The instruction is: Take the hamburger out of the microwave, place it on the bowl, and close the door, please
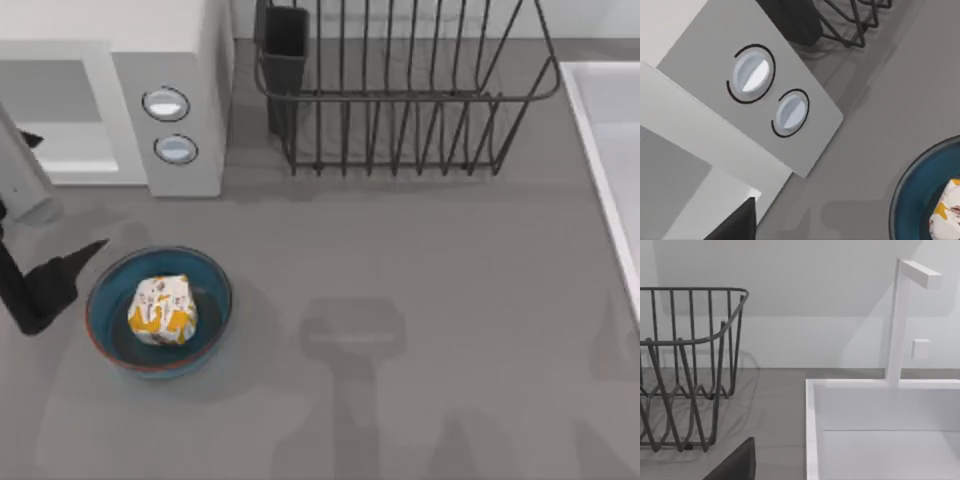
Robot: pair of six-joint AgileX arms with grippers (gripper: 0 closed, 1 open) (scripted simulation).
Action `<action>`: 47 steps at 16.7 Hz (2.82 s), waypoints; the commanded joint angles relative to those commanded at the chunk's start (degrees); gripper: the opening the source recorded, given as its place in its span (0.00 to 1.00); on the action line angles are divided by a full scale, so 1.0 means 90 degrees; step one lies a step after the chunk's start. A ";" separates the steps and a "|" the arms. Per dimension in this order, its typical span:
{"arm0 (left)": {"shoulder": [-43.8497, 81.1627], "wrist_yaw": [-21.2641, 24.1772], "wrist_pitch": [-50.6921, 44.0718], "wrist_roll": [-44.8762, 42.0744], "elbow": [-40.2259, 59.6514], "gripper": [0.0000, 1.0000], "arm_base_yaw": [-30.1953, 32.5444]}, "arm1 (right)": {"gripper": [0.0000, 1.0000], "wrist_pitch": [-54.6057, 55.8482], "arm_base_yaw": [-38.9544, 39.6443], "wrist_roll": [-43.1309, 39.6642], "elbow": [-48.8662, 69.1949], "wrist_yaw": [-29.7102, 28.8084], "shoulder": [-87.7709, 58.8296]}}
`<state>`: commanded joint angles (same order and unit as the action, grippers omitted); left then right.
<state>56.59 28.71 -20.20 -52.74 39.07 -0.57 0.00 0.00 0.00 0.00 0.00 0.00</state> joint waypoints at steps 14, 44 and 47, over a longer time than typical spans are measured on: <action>-0.6289 -0.3190 0.2244 0.5860 -0.4341 1.00 0.0063 | 1.00 0.0000 0.0000 0.0000 0.0000 0.0000 0.0000; -0.5806 -0.2788 0.2728 0.5850 -0.4366 0.00 -0.0337 | 1.00 0.0000 0.0000 0.0000 0.0000 0.0000 0.0000; -0.5023 -0.2247 0.3568 0.5838 -0.4403 0.00 -0.0876 | 1.00 0.0000 0.0000 0.0000 0.0000 0.0000 0.0000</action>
<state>11.38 8.49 11.91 -0.20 -0.56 -8.45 0.00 0.00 0.00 0.00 0.00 0.00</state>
